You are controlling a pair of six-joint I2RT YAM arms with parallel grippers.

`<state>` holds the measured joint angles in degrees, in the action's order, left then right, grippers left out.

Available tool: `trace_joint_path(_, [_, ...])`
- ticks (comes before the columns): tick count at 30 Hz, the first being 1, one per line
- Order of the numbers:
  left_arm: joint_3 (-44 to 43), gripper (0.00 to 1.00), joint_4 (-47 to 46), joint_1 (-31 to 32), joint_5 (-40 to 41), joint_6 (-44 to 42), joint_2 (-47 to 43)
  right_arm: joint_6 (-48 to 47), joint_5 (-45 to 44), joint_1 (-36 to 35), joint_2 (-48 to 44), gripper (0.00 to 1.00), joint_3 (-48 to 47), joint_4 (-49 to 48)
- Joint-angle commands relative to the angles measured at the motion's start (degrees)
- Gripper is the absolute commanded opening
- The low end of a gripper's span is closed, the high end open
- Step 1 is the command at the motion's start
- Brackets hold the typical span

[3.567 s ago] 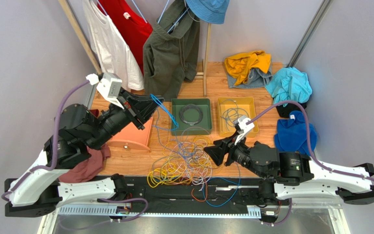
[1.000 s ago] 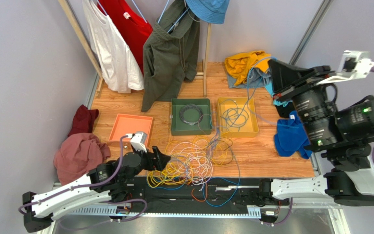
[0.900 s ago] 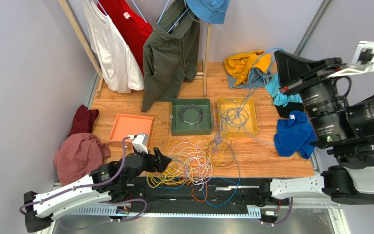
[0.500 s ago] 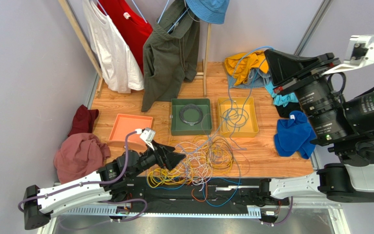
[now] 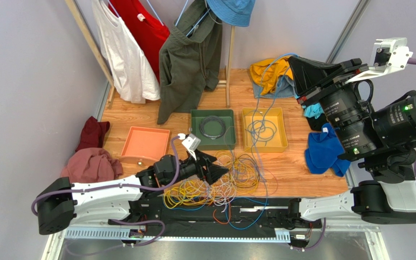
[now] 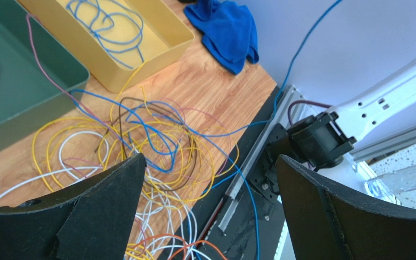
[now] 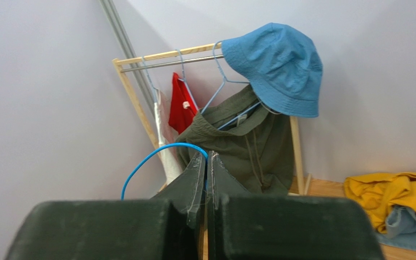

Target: Untangle the cables

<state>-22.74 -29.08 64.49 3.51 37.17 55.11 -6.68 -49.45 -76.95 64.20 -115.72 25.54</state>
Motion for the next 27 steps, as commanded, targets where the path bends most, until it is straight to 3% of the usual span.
trace_joint_path(1, [0.67,0.99,-8.33,0.37,-2.54,1.32,2.54,-6.42,-4.42,0.13,-0.83,0.00,1.36,-3.65])
trace_joint_path(4, [0.86,0.99,-14.14,1.77,-2.28,1.07,4.38,-4.67,-3.73,0.13,-2.24,0.00,4.87,-3.74])
trace_joint_path(6, [-0.02,0.99,-16.87,5.54,-0.18,-3.48,6.58,-2.82,-3.28,0.13,-2.94,0.00,5.77,-3.57])
trace_joint_path(8, [0.15,0.99,-27.31,11.23,2.19,-13.37,10.69,-1.16,-2.59,0.13,-3.12,0.00,6.47,-2.95])
trace_joint_path(10, [-0.72,0.99,-35.99,13.11,2.21,-17.12,14.56,-0.18,-2.06,0.13,-3.38,0.00,6.82,-2.25])
trace_joint_path(16, [-5.19,0.99,-54.29,13.38,-0.79,-15.11,33.97,3.86,-0.21,0.13,-3.38,0.00,7.53,-0.14])
trace_joint_path(27, [-15.04,0.99,-58.46,13.29,5.54,-19.50,45.78,9.75,3.83,0.13,-6.46,0.00,11.66,1.00])
